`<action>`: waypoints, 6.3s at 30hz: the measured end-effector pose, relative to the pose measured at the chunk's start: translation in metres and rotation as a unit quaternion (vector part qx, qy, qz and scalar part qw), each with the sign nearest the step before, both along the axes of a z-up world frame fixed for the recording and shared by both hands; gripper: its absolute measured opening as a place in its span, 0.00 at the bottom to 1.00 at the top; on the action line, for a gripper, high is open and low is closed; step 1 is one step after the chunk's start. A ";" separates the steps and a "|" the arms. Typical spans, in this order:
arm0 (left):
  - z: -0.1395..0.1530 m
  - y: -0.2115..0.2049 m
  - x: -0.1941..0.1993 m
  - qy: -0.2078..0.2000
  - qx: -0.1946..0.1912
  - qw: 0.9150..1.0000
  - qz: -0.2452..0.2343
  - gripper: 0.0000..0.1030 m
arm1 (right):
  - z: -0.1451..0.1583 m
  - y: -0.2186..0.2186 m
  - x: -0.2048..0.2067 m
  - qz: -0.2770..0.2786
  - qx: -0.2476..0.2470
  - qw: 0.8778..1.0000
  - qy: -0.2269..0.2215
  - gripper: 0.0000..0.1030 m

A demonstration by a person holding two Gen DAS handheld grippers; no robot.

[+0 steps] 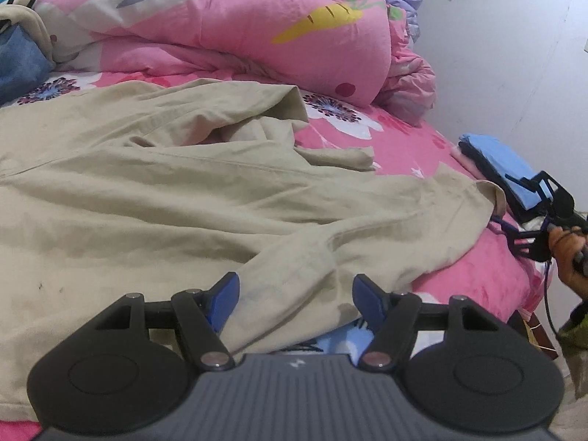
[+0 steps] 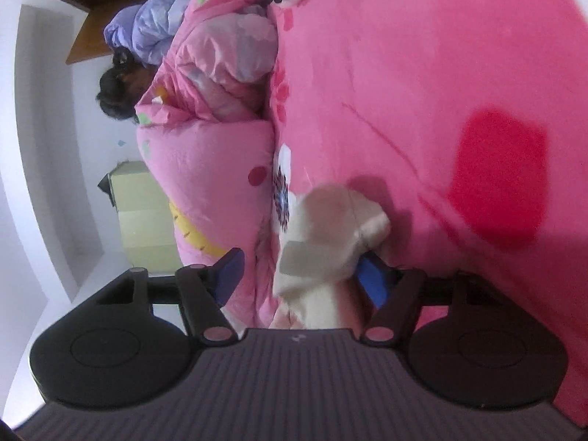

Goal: Fold clothes

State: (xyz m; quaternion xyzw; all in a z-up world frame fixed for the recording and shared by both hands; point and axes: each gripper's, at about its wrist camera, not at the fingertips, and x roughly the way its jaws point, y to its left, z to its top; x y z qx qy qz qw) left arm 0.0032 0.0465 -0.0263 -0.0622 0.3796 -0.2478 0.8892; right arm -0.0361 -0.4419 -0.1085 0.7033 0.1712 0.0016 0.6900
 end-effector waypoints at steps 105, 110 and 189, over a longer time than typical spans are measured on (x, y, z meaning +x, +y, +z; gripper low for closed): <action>-0.041 0.118 -0.045 0.162 -0.340 0.911 0.166 0.53 | 0.016 0.134 -0.046 0.201 -0.097 0.975 0.005 0.02; -0.065 0.121 -0.030 0.209 -0.370 0.880 0.213 0.45 | 0.012 0.132 -0.048 0.198 -0.087 0.976 0.004 0.02; 0.020 0.020 -0.039 0.045 -0.098 0.993 0.051 0.49 | 0.036 0.183 -0.062 0.270 -0.519 0.811 0.017 0.20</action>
